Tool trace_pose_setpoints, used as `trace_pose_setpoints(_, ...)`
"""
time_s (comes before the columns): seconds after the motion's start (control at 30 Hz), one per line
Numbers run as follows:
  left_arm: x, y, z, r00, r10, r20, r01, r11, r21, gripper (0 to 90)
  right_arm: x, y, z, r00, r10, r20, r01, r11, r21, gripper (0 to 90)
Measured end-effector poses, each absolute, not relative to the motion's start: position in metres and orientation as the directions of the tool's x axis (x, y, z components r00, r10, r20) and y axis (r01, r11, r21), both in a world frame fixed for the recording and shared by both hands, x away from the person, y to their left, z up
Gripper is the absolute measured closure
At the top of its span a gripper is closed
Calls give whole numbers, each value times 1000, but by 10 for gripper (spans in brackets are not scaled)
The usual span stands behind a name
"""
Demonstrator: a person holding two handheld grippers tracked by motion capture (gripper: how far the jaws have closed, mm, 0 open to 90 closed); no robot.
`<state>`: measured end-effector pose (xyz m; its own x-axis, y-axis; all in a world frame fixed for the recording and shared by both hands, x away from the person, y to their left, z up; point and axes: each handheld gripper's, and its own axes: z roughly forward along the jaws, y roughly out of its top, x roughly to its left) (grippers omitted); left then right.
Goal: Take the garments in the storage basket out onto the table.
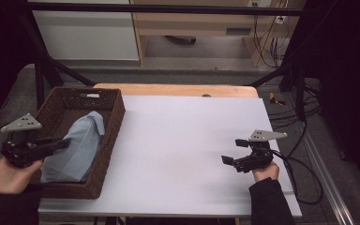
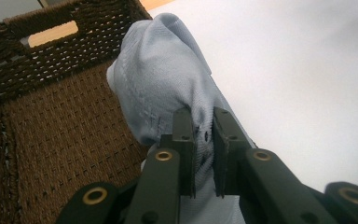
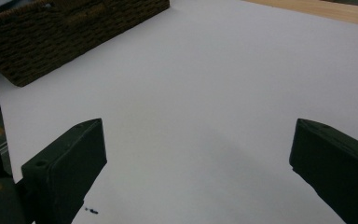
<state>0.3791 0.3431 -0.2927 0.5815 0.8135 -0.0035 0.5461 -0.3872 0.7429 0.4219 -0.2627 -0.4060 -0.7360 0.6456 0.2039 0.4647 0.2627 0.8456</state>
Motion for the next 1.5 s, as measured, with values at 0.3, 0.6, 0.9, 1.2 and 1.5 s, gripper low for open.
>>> trace_pose_setpoints(0.3,381,341,-279,590,808,12,530,-399,748,807,422,-263,-406,-736,646,204,464,261,846,43)
trace_pose_setpoints(0.6,381,338,-260,604,796,46,503,-425,752,807,422,-263,-405,-736,646,204,462,259,848,43)
trace_pose_setpoints(0.9,384,336,-247,606,792,71,492,-443,749,807,422,-264,-405,-735,646,206,462,254,850,43)
trace_pose_setpoints(1.2,387,329,-239,616,784,83,483,-459,746,807,422,-264,-405,-735,647,205,464,258,848,43)
trace_pose_setpoints(1.5,390,317,-229,628,771,105,466,-480,743,807,422,-264,-405,-735,647,203,463,259,848,43)
